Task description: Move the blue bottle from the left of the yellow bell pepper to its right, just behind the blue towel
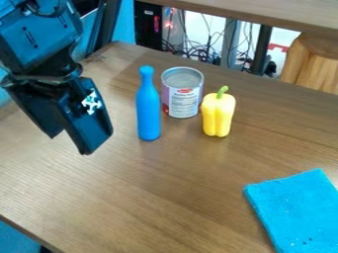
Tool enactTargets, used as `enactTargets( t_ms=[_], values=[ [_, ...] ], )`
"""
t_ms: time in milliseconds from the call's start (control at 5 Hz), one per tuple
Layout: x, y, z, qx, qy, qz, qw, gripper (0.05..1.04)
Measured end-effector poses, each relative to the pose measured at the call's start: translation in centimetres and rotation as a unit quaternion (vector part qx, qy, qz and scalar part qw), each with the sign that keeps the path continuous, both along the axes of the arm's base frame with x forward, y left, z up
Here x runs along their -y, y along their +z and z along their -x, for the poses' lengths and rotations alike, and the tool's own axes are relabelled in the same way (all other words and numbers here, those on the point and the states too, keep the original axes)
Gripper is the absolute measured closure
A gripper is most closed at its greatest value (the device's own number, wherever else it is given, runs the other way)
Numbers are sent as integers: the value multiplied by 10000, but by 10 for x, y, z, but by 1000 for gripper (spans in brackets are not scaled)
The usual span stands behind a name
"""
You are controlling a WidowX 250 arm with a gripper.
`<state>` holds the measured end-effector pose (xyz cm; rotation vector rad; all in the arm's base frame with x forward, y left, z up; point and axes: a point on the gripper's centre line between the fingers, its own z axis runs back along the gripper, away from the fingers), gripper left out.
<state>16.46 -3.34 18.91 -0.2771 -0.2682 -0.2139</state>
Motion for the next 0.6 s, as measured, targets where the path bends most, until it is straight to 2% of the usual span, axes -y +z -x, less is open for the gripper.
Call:
enactTargets(
  t_ms=[200,400,600],
  values=[
    [0,-2,0,-40,42,-10,10000,82],
    [-1,-6,-23,-192,466,-175,9986,82],
    [-7,2,-52,-38,712,-263,9971,82]
  ],
)
